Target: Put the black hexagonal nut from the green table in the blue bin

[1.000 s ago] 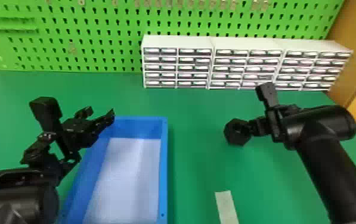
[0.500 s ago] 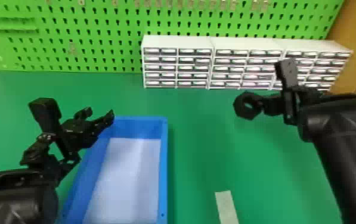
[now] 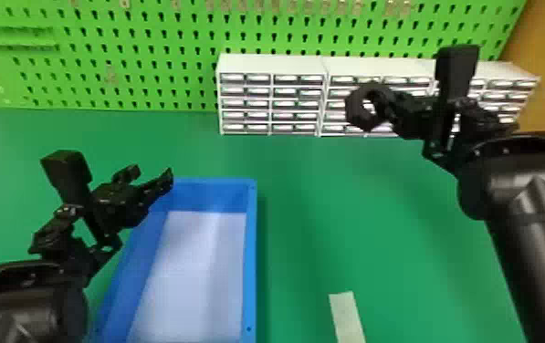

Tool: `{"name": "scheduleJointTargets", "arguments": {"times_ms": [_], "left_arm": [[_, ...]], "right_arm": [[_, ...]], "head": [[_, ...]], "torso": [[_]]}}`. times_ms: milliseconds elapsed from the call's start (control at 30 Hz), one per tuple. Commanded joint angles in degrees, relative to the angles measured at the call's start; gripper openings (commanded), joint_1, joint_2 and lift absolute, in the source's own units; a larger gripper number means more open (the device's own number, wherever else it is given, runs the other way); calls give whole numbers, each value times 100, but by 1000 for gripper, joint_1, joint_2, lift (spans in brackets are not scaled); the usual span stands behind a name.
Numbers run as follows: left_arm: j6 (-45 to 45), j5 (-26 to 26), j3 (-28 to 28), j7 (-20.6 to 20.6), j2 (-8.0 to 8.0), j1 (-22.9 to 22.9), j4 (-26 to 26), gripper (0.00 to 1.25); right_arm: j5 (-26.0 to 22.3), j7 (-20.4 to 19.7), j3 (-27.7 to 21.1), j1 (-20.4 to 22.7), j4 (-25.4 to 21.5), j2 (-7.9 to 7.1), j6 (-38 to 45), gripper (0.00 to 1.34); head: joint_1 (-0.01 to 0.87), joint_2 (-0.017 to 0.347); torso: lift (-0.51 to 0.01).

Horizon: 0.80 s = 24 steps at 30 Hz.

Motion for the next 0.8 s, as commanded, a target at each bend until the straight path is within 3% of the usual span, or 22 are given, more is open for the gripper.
{"name": "scheduleJointTargets", "arguments": {"times_ms": [0,267,767], "left_arm": [[0,8,5,0,-1,12,-4,769],[0,8,5,0,-1,12,-4,769],[0,17,40,0,-1,38,5,769]], "right_arm": [[-520,-73,261,11,-302,-89,-178,255],[-1118,-144,868,-104,-628,-300,-213,255],[-2076,-170,2081,-262,-830,-643,-161,255]], "head": [[691,9],[691,9],[691,9]], "torso": [[-97],[-97],[-97]]}}
